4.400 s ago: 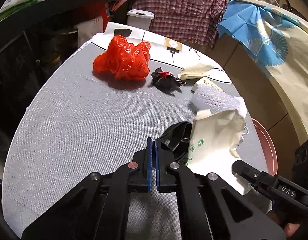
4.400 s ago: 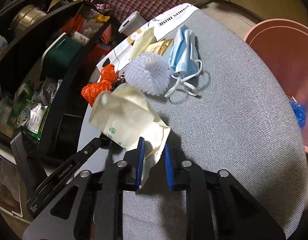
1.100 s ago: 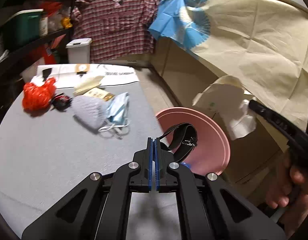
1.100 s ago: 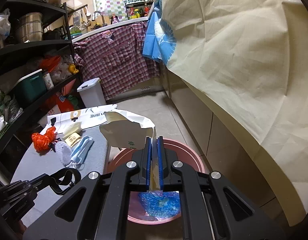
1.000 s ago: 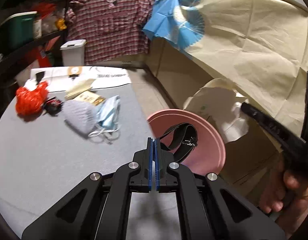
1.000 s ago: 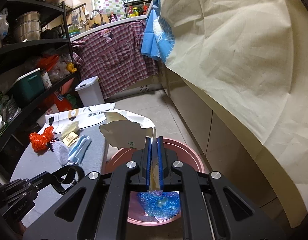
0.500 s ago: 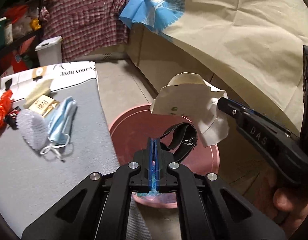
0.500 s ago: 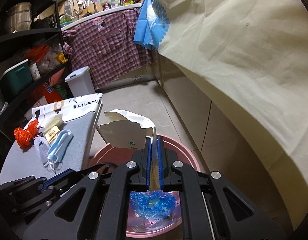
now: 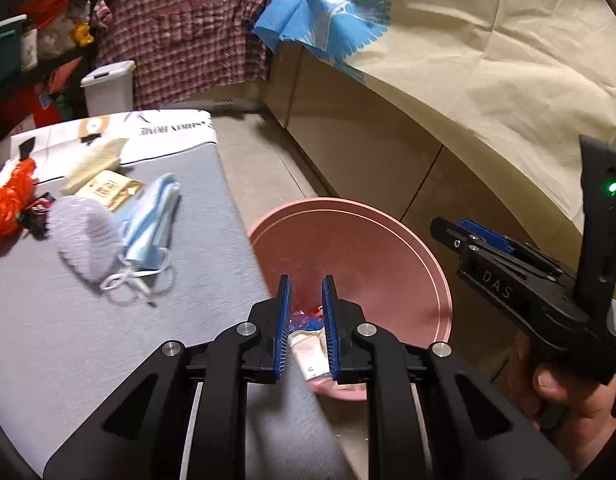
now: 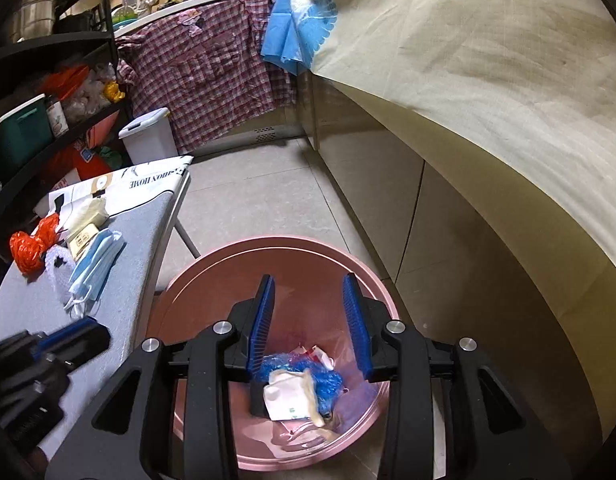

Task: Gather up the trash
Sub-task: 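Open the right tool over the bin while the left tool releases the strap, then move both open tools back over the table toward the remaining trash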

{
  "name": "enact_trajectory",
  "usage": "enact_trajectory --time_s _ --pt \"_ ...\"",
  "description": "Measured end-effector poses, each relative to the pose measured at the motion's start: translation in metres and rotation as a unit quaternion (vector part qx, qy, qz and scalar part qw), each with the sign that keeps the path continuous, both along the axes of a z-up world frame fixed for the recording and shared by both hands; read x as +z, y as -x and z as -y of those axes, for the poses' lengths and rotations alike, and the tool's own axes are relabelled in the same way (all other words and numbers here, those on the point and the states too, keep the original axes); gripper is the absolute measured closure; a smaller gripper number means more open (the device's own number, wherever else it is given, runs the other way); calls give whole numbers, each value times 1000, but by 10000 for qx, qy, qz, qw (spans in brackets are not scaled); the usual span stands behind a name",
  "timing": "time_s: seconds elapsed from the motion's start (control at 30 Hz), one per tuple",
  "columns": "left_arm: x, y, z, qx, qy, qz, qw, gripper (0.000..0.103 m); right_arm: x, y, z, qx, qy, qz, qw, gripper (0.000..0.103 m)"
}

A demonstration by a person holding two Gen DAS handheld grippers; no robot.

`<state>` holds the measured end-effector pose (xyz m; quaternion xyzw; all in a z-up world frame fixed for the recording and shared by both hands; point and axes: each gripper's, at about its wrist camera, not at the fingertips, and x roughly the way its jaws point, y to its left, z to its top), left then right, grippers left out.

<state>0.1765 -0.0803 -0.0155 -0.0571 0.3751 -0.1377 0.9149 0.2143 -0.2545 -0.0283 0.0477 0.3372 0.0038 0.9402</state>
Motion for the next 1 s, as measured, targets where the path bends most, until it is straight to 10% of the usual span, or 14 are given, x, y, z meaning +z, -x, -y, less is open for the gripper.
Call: enact_trajectory --time_s 1.0 --pt "83 73 -109 1249 -391 1282 9831 88 121 79 -101 224 -359 1084 9932 67"
